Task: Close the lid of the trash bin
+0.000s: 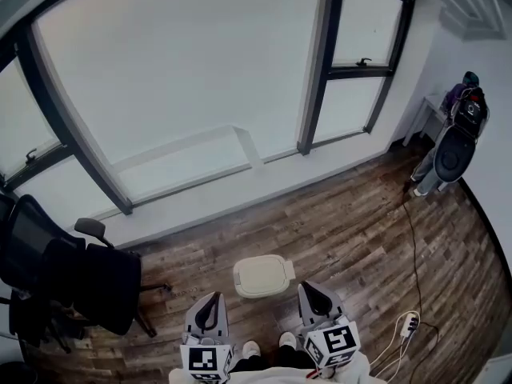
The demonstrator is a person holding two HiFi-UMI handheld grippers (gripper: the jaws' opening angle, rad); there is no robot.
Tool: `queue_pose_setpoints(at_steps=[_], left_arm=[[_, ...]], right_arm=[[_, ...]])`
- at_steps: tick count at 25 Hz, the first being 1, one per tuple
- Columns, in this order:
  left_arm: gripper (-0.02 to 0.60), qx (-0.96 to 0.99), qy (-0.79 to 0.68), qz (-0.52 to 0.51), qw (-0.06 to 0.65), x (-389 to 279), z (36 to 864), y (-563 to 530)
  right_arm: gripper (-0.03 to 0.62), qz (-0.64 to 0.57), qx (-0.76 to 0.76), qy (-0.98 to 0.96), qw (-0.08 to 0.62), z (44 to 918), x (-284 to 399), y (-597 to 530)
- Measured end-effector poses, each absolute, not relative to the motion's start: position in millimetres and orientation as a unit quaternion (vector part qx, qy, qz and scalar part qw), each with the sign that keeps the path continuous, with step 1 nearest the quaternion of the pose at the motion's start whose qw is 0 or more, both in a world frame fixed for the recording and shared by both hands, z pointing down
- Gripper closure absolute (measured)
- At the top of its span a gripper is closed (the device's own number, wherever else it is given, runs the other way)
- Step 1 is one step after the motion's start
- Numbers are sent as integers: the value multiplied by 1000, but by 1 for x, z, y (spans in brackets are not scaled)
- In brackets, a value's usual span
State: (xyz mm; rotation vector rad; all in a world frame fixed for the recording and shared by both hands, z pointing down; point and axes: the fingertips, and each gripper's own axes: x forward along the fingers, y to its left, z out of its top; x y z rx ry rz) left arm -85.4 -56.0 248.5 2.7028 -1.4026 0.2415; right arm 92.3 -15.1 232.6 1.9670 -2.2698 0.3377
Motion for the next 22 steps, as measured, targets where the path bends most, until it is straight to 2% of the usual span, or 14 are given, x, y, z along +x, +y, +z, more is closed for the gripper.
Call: queue_pose_setpoints(at_steps=[11, 22], left_arm=[[572, 877, -473, 66, 47, -118, 249, 2], [572, 871, -489, 42, 26, -78, 225, 147]], right_arm=[[571, 100, 621, -775, 57, 224, 47, 53], [571, 75, 610, -788, 29, 208, 81, 191]])
